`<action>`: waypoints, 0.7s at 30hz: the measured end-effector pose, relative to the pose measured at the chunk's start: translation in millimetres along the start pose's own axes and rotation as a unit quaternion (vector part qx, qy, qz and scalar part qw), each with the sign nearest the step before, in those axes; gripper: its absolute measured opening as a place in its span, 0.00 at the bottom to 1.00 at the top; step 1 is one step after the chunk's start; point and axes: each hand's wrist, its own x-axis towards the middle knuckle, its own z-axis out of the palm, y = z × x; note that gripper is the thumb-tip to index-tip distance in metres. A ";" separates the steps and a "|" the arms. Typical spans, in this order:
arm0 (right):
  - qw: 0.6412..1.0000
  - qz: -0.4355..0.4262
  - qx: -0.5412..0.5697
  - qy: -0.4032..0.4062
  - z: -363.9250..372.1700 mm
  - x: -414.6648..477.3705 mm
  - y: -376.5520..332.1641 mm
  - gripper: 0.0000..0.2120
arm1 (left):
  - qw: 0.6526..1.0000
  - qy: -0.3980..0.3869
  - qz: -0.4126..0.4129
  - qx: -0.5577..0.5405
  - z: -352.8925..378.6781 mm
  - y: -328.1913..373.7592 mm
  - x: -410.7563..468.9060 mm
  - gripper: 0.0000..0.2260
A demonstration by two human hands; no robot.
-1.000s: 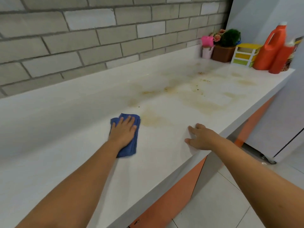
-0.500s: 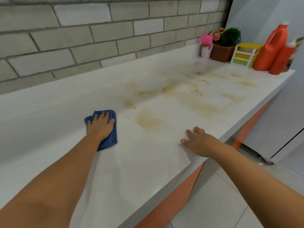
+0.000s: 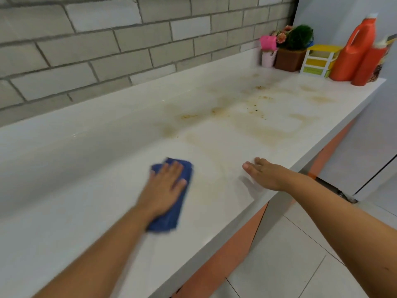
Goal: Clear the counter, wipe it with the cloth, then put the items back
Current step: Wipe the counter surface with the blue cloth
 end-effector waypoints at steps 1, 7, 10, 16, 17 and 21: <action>1.000 0.000 0.007 0.004 1.7 0.8 0.6 0.27 | 0.998 0.001 -0.061 0.002 -4.2 -17.9 19.8 0.31; 0.998 0.005 0.054 0.026 5.9 7.5 5.3 0.29 | 0.993 0.001 -0.117 0.002 -4.5 4.7 97.6 0.25; 0.997 0.008 0.065 0.030 3.6 8.2 5.1 0.28 | 1.000 -0.015 -0.010 -0.020 6.6 73.2 81.8 0.25; 0.995 0.001 0.096 0.032 -3.9 5.3 10.7 0.28 | 0.979 -0.046 0.196 -0.031 14.1 88.6 -36.2 0.32; 0.995 -0.001 0.096 0.032 -3.9 5.0 11.2 0.28 | 0.983 -0.042 0.177 -0.025 11.2 72.7 -36.6 0.38; 0.993 -0.004 0.112 0.032 -0.8 5.3 12.5 0.28 | 0.999 -0.016 -0.028 -0.005 -0.9 15.6 26.8 0.28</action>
